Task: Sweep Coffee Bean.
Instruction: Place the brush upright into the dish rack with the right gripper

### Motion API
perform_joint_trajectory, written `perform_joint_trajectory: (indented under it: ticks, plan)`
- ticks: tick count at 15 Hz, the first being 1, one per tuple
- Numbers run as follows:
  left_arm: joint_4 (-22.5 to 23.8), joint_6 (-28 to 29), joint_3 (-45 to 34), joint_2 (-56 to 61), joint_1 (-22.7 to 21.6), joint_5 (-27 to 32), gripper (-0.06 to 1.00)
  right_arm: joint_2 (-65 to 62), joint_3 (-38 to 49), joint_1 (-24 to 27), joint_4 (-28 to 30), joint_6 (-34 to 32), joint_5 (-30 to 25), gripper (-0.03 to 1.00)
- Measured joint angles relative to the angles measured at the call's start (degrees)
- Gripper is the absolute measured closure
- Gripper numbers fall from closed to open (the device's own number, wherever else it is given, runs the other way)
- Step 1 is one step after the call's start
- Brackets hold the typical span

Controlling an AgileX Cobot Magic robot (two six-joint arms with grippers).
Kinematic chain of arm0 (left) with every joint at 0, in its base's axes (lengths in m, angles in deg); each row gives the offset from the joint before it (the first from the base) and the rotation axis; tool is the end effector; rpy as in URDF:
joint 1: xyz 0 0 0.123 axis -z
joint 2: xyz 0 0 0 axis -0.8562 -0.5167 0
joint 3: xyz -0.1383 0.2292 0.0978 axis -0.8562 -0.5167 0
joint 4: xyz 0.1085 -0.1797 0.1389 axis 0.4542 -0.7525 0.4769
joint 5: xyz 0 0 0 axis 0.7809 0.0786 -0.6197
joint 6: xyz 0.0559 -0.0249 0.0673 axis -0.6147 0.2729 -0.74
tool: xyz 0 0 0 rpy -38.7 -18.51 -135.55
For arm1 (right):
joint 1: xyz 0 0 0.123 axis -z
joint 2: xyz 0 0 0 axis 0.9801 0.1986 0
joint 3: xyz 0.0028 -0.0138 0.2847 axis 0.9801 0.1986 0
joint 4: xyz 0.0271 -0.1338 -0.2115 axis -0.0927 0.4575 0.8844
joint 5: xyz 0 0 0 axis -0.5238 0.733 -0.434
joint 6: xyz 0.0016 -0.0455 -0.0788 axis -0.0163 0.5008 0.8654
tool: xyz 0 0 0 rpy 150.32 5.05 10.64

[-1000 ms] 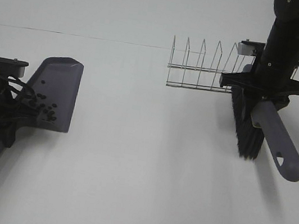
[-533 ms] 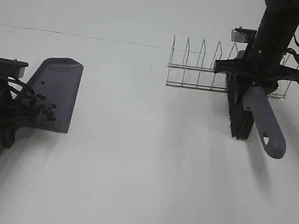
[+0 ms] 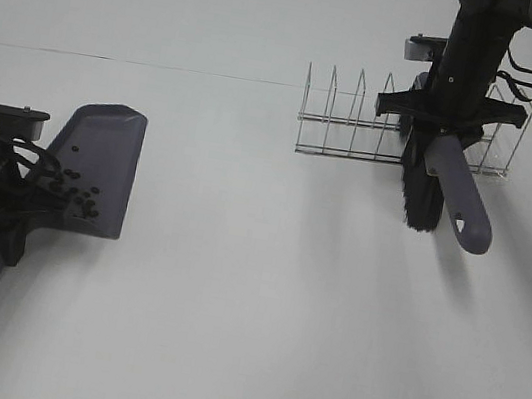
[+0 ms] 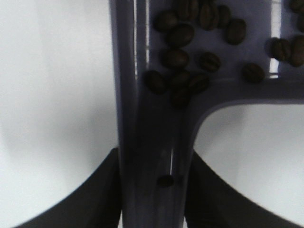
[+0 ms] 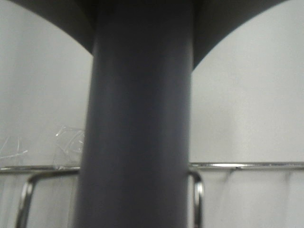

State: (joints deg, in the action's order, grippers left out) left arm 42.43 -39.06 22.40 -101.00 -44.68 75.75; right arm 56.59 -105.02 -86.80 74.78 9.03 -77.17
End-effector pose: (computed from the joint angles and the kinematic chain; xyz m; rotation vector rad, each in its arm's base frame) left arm 0.3099 -0.0811 0.0980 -0.0115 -3.0886 0.0249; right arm 0.4971 0.0624 0.1396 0.0224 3.0477 -0.1421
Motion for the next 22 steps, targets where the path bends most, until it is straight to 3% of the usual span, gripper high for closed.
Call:
perform_joint_trajectory:
  ticks: [5, 22]
  plan:
    - [0.00, 0.00, 0.00, 0.00, 0.00, 0.00, 0.61, 0.46, -5.56, 0.17, 0.86, 2.86, 1.26, 0.63]
    - [0.00, 0.00, 0.00, 0.00, 0.00, 0.46, 0.61, 2.98, -8.08, 0.17, 1.32, 1.38, 0.69, 0.63]
